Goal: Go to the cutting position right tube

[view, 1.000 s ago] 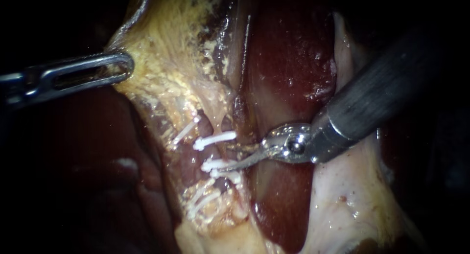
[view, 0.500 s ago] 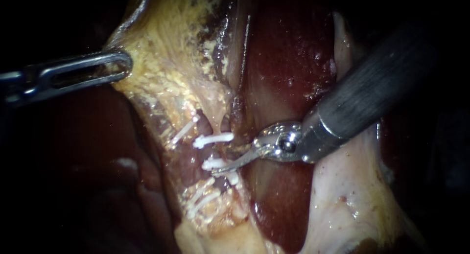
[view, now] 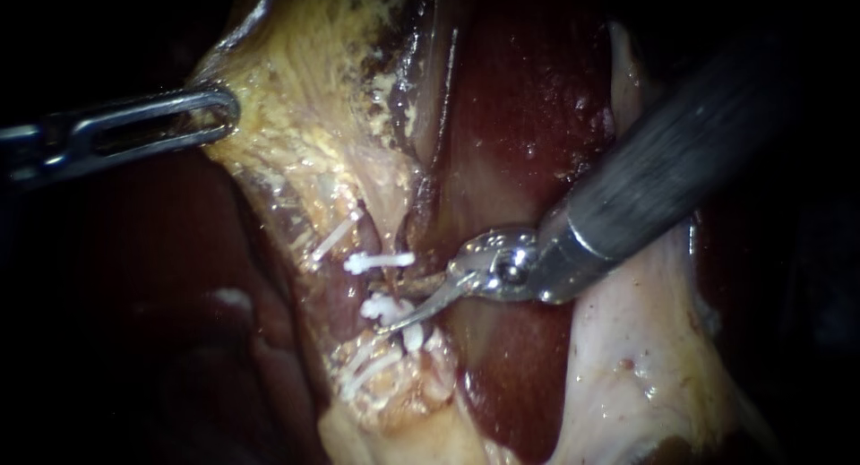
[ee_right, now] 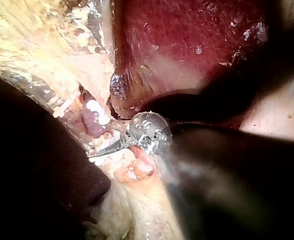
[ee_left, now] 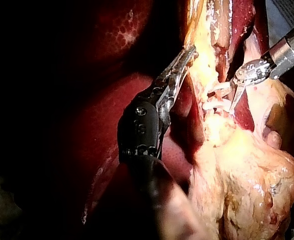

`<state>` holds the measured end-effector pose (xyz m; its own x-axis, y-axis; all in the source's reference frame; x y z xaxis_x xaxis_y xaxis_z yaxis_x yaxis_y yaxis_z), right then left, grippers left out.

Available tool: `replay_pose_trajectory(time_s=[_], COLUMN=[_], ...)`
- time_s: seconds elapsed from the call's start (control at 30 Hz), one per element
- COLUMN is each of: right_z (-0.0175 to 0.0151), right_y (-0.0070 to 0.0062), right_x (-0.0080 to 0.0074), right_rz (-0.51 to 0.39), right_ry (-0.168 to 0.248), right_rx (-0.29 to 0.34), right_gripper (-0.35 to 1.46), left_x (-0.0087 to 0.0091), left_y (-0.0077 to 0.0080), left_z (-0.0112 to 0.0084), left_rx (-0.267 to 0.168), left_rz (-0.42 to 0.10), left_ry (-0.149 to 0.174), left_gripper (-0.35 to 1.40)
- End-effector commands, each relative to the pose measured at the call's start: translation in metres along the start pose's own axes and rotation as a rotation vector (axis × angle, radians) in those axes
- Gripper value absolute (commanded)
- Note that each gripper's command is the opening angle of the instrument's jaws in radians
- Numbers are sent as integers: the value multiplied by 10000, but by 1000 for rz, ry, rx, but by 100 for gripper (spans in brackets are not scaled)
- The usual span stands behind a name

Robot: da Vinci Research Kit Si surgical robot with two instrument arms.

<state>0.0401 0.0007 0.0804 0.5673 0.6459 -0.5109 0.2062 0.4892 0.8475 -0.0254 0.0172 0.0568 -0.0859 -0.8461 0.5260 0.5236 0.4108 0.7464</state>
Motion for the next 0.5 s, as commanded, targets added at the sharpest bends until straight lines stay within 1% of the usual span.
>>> replay_pose_trajectory(time_s=[0.03,0.27,0.5], right_z=[2,13,12], right_y=[1,6,10], right_x=[1,8,9], right_rz=[4,26,50], right_ry=[5,48,56], right_rx=[1,10,-2], right_gripper=[96,91,81], left_x=[0,1,1], left_y=[0,0,0], left_z=[0,1,1], left_rx=[0,0,0], left_rz=[0,0,0], left_ry=[0,0,-1], left_gripper=[-35,-35,-35])
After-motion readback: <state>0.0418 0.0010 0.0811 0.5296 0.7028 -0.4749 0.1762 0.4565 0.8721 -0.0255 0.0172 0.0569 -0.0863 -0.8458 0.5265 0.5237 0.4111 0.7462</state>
